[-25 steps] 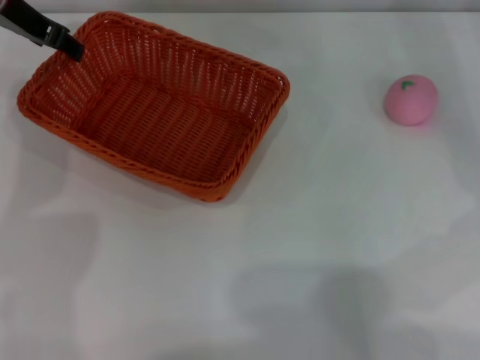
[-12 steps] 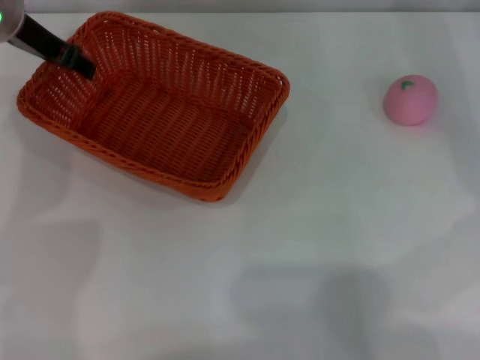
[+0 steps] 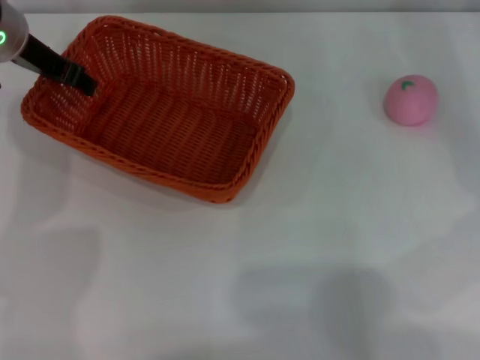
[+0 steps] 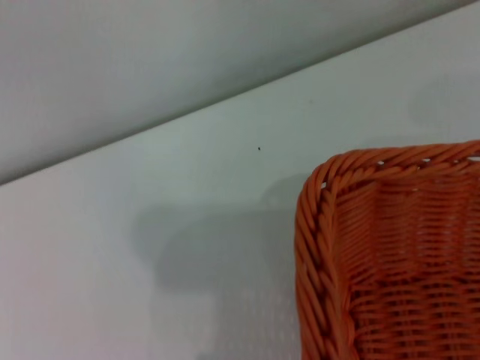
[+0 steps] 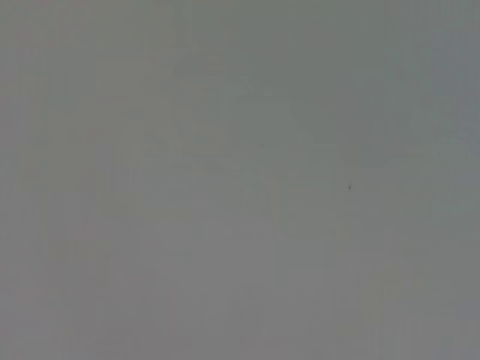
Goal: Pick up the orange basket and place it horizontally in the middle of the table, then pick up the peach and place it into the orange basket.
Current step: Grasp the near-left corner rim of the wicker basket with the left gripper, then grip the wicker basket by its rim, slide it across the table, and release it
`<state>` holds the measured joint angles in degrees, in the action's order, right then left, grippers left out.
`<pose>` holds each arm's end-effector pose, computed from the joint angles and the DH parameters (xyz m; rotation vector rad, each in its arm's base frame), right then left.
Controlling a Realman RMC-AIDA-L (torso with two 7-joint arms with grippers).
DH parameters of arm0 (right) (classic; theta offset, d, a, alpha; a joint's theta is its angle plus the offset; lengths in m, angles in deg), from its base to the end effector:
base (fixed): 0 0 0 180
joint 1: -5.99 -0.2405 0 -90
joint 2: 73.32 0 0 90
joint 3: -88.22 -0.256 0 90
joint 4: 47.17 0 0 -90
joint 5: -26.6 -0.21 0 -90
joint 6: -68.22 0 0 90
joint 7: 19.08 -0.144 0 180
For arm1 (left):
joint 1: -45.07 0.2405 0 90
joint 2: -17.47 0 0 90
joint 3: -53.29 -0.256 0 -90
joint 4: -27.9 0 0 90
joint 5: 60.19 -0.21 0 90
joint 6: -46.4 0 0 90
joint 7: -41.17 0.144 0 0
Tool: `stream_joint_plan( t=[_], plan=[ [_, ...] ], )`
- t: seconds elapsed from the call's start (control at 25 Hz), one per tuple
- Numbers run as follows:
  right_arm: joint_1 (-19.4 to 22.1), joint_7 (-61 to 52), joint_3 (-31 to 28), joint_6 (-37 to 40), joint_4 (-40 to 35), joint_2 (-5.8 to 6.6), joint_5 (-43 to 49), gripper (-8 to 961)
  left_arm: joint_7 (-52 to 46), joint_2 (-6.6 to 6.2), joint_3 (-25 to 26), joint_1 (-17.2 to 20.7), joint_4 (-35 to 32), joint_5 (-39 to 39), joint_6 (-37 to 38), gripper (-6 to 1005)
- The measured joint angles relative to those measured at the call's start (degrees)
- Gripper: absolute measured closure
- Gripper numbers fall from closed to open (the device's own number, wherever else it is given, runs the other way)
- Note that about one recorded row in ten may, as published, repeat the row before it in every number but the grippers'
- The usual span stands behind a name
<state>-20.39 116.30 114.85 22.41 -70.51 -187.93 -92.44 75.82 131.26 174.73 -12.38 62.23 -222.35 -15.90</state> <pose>0.3962 0.3711 0.1240 -1.3809 0.7704 0.5881 -0.2140 0.4619 0.0136 -2.2639 -1.0443 0.4351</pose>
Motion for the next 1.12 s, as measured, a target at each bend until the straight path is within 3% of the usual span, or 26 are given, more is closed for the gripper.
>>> stream_joint_plan(
  t=[0.44,0.52,0.68,0.8,1.0,1.12],
  plan=[
    [0.14,-1.5,0.0,-0.16,-0.2,0.0,0.42,96,-0.09,0.93,-0.06,0.56,1.35,0.0,-3.68,548],
    [0.12,-1.51,0.0,-0.16,-0.24,0.0,0.45,96,-0.21,1.48,-0.06,1.22,3.73,0.0,-5.26,584],
    [0.11,-1.53,0.0,-0.12,-0.24,0.0,0.46,96,-1.25,3.92,-0.08,3.48,12.38,-0.07,-10.02,712],
    [0.02,-1.53,0.0,0.0,-0.25,0.01,0.49,96,-3.46,4.72,-0.38,3.33,14.49,-0.08,-12.79,803],
    [-0.16,-1.53,0.0,0.26,-0.29,0.18,0.49,96,-9.18,4.99,-0.91,2.64,15.89,1.53,-13.57,857],
    [-0.21,-1.54,0.0,0.35,-0.3,0.3,0.49,96,-11.11,5.04,-0.9,3.07,16.8,6.86,-13.64,870]
  ],
)
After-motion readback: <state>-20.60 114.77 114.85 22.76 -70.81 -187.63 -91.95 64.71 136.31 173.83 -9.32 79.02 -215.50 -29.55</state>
